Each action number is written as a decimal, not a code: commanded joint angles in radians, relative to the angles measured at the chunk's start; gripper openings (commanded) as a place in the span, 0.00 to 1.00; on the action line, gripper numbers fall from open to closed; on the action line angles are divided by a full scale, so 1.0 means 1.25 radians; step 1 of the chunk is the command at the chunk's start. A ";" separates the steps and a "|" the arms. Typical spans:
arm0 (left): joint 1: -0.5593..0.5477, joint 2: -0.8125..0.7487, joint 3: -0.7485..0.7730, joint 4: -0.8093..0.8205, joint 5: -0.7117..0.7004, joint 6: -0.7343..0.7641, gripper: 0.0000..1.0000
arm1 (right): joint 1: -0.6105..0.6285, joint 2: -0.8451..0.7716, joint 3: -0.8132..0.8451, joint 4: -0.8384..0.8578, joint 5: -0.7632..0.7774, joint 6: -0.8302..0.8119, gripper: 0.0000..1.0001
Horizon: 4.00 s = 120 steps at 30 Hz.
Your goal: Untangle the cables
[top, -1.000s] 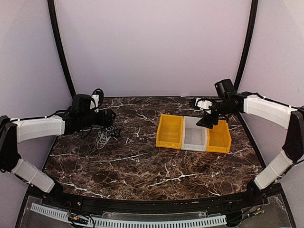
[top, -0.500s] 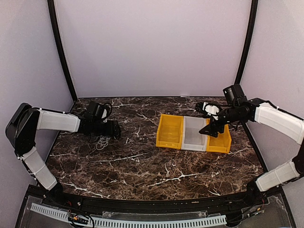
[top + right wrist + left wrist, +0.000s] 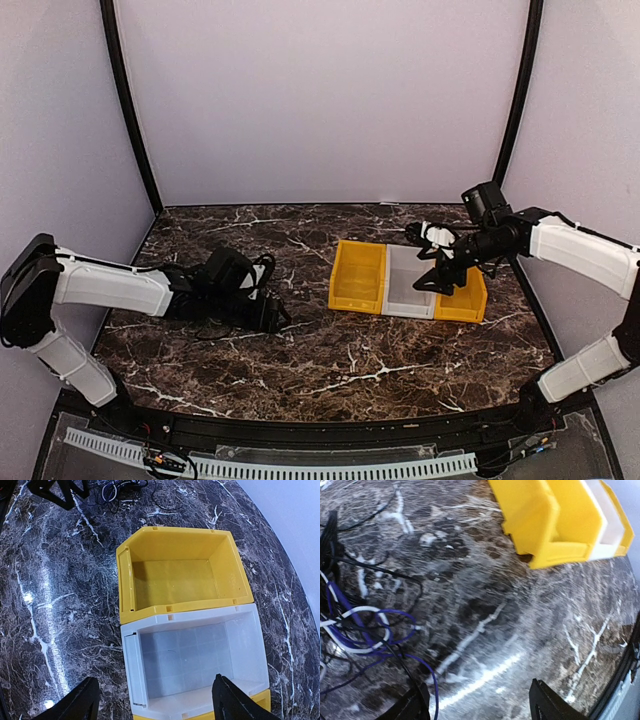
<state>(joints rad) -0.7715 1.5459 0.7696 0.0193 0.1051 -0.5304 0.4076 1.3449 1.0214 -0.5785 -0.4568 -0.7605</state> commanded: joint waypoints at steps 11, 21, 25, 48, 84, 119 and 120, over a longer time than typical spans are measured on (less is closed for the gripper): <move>-0.090 -0.255 0.105 -0.265 -0.165 -0.012 0.87 | 0.075 0.058 0.079 -0.031 -0.026 0.003 0.78; 0.052 -0.235 0.150 -0.298 -0.258 -0.014 0.88 | 0.160 0.183 0.226 0.027 -0.051 0.101 0.61; 0.076 -0.246 0.124 -0.237 -0.267 -0.027 0.88 | 0.208 0.323 0.362 0.039 -0.067 0.162 0.41; 0.098 -0.327 0.005 -0.148 -0.235 -0.097 0.83 | 0.328 0.853 0.872 -0.063 -0.060 0.315 0.44; 0.087 -0.474 -0.228 0.228 -0.058 0.118 0.82 | 0.428 0.566 0.752 -0.129 -0.112 0.272 0.00; -0.001 -0.367 -0.073 0.142 0.041 0.654 0.46 | 0.432 0.513 0.751 -0.137 -0.102 0.245 0.00; -0.001 -0.363 -0.071 0.145 0.037 0.659 0.45 | 0.432 0.515 0.751 -0.137 -0.102 0.246 0.00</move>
<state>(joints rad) -0.7689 1.0790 0.6495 0.2085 0.1600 0.2420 0.9409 2.0178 1.9656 -0.7635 -0.5793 -0.4484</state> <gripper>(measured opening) 0.472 0.009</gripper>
